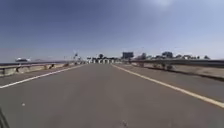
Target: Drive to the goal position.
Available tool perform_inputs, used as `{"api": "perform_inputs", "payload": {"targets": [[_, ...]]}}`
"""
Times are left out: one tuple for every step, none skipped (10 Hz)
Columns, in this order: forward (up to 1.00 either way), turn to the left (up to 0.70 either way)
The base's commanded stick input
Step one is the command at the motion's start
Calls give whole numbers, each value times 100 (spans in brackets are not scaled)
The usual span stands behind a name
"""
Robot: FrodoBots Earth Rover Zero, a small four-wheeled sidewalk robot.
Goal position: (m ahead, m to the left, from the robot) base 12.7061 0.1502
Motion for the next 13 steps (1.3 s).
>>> {"api": "perform_inputs", "payload": {"targets": [[100,1],[100,14],[100,27],[100,27],[100,27],[100,0],[100,0],[100,0],[100,0],[100,0],[100,0],[100,0],[100,0]]}}
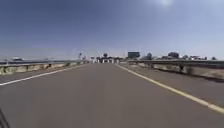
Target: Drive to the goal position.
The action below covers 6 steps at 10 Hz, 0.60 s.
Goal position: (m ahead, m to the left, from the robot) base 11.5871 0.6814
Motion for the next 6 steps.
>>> {"api": "perform_inputs", "payload": {"targets": [[100,0],[100,0],[100,0],[100,0],[100,0],[100,0]]}}
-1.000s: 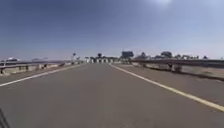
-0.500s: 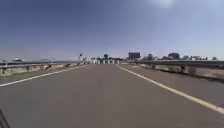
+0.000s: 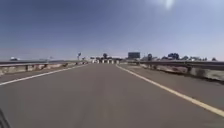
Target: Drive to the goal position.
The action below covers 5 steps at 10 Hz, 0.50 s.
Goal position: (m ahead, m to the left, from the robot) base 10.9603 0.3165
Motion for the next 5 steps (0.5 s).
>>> {"api": "perform_inputs", "payload": {"targets": [[100,0],[100,0],[100,0],[100,0],[100,0]]}}
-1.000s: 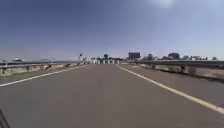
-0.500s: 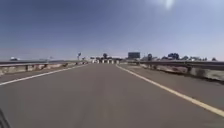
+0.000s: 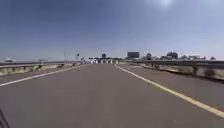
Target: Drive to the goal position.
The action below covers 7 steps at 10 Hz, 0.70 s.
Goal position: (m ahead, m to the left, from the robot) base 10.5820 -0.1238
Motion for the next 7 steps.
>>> {"api": "perform_inputs", "payload": {"targets": [[100,0],[100,0],[100,0],[100,0],[100,0],[100,0],[100,0]]}}
